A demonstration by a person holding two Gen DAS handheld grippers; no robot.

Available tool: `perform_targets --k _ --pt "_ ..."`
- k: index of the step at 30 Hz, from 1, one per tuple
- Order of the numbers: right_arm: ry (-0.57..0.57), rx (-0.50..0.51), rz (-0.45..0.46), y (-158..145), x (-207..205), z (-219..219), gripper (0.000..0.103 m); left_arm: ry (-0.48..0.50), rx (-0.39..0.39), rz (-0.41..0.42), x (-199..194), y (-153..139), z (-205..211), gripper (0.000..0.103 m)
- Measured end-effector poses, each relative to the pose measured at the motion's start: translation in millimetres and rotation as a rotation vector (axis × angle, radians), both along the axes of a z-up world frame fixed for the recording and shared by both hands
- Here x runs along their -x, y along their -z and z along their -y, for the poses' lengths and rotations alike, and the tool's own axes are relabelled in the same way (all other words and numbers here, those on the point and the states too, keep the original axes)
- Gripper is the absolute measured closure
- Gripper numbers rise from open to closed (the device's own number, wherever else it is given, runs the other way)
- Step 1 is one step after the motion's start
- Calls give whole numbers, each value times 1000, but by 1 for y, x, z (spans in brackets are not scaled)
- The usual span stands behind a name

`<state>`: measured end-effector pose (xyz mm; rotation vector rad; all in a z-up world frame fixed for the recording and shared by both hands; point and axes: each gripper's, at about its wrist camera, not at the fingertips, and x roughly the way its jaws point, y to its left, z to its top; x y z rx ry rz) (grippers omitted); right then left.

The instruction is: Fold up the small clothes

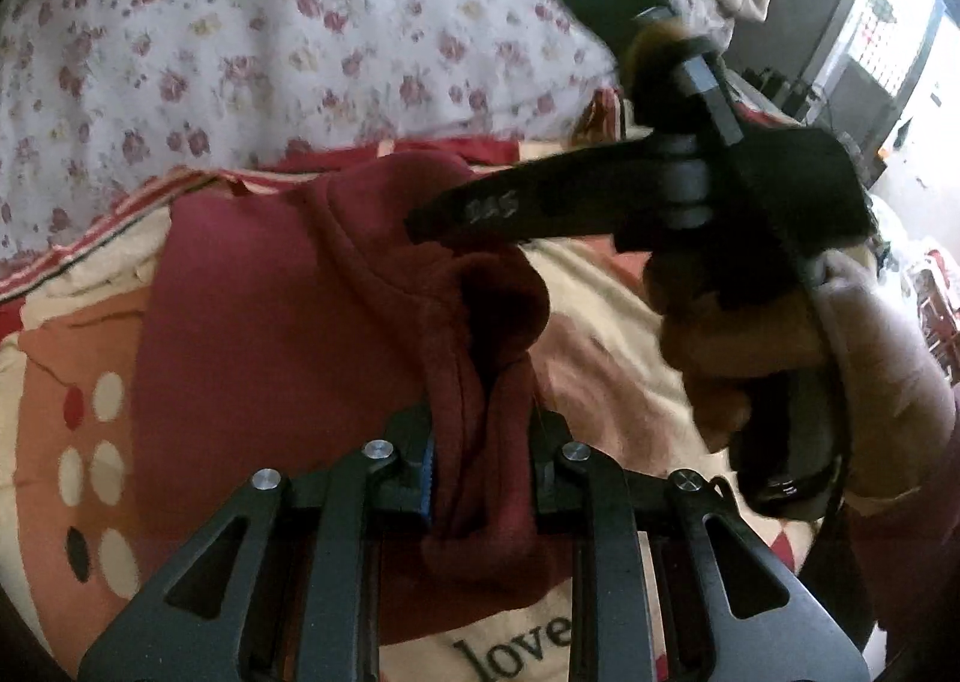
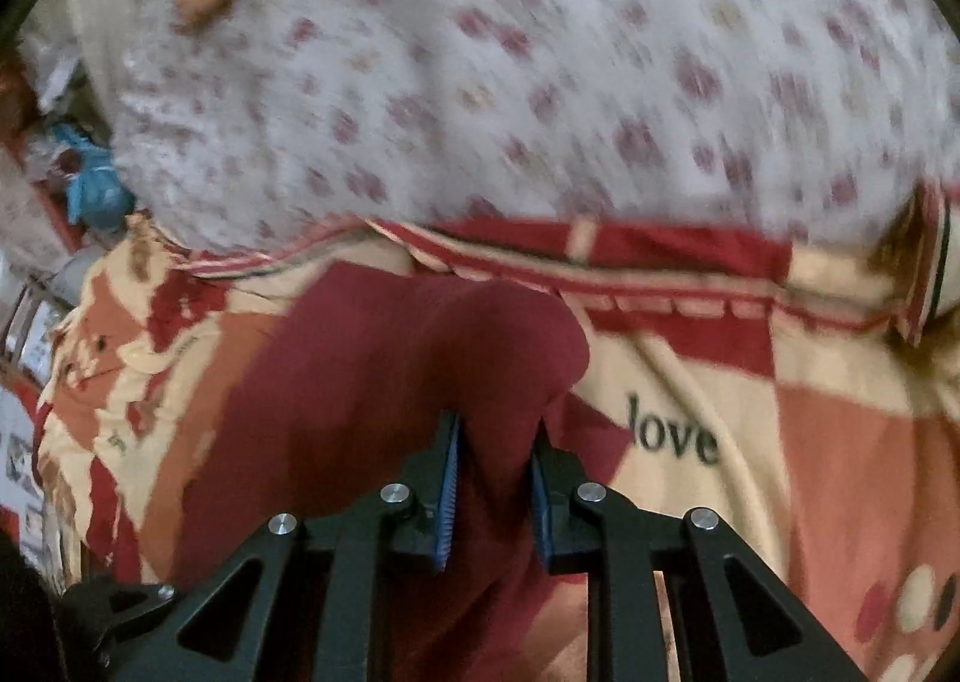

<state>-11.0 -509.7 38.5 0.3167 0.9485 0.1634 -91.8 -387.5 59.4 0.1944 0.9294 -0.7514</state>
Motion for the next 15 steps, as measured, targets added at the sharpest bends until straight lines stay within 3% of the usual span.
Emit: perform_targets --k 2,4,5,6,9,12,15 --pt "11 -1 -1 12 -1 3 84 8 6 -4 2 -3 -2 71" --pt "31 -24 4 13 1 9 71 56 55 -36 9 -13 -14 51" --pt "65 -6 0 10 5 14 58 71 74 -43 13 -20 -24 45" --pt "84 11 10 5 11 18 57 73 90 -31 17 -27 -37 39" --pt "78 11 60 -15 35 24 57 54 109 30 21 -43 -71 39" --pt "34 -9 137 -39 60 13 57 -46 68 74 8 -43 -99 39" --pt "-44 18 175 -53 70 -20 57 -143 34 56 -10 -29 -113 39"
